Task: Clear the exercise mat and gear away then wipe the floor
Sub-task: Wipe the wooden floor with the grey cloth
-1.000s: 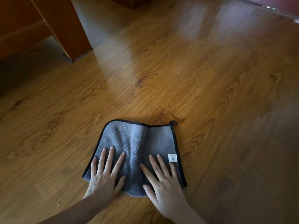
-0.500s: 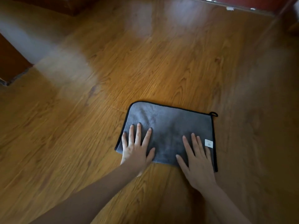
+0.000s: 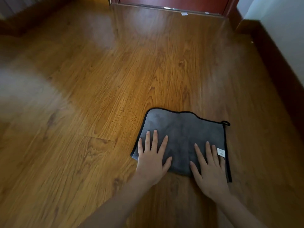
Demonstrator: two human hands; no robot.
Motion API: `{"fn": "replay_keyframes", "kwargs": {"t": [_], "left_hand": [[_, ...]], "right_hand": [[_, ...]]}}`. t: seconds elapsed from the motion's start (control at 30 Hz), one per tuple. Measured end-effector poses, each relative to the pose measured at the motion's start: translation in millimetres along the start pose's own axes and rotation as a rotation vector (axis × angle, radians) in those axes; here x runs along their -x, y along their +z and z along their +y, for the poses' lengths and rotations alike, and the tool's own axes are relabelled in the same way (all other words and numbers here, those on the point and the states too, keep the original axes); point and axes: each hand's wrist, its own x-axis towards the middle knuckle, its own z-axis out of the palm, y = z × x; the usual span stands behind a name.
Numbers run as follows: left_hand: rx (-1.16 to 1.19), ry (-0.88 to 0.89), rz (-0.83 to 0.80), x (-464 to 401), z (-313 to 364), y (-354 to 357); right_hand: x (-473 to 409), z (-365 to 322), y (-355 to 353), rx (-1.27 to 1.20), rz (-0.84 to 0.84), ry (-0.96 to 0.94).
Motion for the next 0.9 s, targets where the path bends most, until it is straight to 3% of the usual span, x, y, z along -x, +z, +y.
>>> {"fn": "replay_keyframes", "kwargs": {"t": [0.2, 0.53, 0.9], "left_hand": [[-0.023, -0.039, -0.024, -45, -44, -12], [-0.055, -0.115, -0.089, -142, -91, -35], [-0.04, -0.202, -0.181, -293, -115, -60]], "right_hand": [[-68, -18, -14, 0.044, -0.056, -0.17], [-198, -45, -37, 0.099, -0.075, -0.294], [-346, -65, -65, 0.075, -0.06, -0.218]]}}
